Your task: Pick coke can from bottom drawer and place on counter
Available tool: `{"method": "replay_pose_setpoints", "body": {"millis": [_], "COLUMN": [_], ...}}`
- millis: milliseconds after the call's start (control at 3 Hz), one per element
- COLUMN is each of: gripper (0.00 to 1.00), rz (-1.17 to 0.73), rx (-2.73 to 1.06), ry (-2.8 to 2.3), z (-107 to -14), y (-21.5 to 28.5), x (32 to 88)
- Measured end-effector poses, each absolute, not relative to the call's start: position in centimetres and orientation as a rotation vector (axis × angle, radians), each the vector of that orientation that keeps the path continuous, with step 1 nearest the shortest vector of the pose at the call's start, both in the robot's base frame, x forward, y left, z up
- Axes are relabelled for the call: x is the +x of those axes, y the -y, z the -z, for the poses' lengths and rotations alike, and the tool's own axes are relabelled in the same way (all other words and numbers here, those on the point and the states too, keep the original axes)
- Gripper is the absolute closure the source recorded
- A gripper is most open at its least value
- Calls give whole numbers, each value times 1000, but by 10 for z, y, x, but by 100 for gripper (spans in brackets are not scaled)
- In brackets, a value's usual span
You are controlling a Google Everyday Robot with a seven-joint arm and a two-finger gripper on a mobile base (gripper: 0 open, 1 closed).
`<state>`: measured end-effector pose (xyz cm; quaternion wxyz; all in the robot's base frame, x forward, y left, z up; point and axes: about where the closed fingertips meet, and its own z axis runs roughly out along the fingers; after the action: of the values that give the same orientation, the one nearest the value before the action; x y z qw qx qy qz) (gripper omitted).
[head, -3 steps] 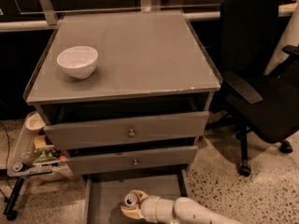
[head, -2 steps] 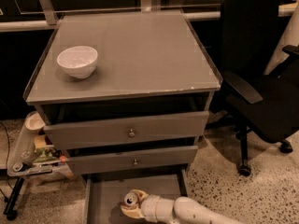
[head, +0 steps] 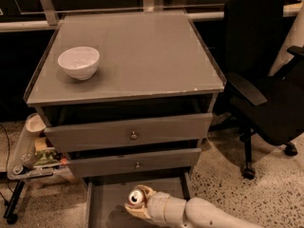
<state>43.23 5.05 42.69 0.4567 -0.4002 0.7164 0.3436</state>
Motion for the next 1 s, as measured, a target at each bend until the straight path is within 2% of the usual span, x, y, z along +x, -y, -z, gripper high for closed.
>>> {"method": "replay_pose_setpoints", "body": {"millis": [333, 1000], "gripper": [100, 100], "rz": [-787, -779], "rx": [-996, -998], "ry": [-1731, -1718], "z": [-469, -489], "y": [-37, -37], "x": [438, 438]}}
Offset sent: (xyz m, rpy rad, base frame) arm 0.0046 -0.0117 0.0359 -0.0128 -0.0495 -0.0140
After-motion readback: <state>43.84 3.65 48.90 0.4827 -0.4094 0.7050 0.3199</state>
